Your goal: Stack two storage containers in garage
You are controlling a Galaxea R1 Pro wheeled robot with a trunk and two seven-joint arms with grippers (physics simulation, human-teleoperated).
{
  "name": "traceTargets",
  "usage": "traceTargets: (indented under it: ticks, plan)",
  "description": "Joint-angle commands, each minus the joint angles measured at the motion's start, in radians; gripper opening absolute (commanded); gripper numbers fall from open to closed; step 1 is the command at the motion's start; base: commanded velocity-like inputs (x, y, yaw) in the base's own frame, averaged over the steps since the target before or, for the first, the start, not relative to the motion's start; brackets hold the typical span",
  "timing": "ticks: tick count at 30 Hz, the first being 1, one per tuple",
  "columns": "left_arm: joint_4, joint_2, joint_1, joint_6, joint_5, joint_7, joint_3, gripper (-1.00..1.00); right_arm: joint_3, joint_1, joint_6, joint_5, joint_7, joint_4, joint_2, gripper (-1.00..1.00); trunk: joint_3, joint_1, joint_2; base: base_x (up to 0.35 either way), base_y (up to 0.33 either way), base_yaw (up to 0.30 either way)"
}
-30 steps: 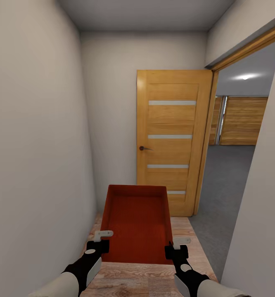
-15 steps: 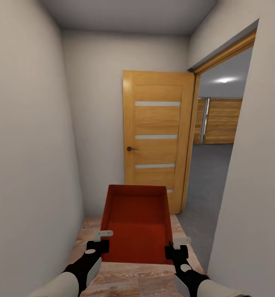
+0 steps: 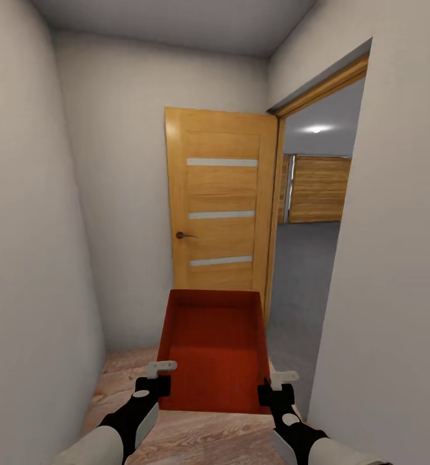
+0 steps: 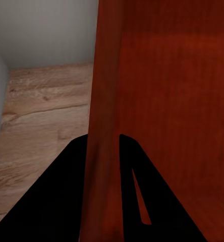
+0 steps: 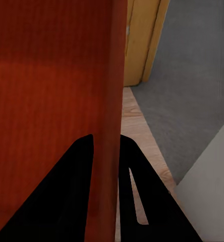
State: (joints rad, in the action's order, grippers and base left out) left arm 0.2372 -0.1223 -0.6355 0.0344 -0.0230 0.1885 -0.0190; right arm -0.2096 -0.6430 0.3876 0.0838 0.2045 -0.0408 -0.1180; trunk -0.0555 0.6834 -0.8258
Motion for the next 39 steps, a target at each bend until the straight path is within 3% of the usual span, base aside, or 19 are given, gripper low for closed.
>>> traceTargets:
  ticks: [1, 8, 27, 39]
  plan:
    - [0.000, 0.000, -0.001, 0.003, -0.005, 0.008, -0.018, -1.00, 0.002, -0.001, 0.009, 0.028, 0.007, 0.002, 0.000, -1.00, -0.002, 0.001, -0.001, 0.183, 0.271, -0.282]
    - [0.001, 0.000, -0.001, 0.004, -0.005, 0.008, -0.018, -1.00, 0.002, -0.001, 0.009, 0.028, 0.007, 0.002, 0.000, -1.00, -0.002, 0.001, -0.001, 0.150, 0.209, -0.283]
    - [0.001, 0.000, -0.001, 0.004, -0.005, 0.008, -0.018, -1.00, 0.002, -0.001, 0.009, 0.028, 0.007, 0.002, 0.000, -1.00, -0.002, 0.001, -0.001, 0.006, 0.007, -0.282]
    - [0.001, 0.000, -0.001, 0.004, -0.005, 0.008, -0.018, -1.00, 0.002, -0.001, 0.008, 0.028, 0.007, 0.002, 0.000, -1.00, -0.002, 0.001, -0.001, 0.105, 0.144, -0.039]
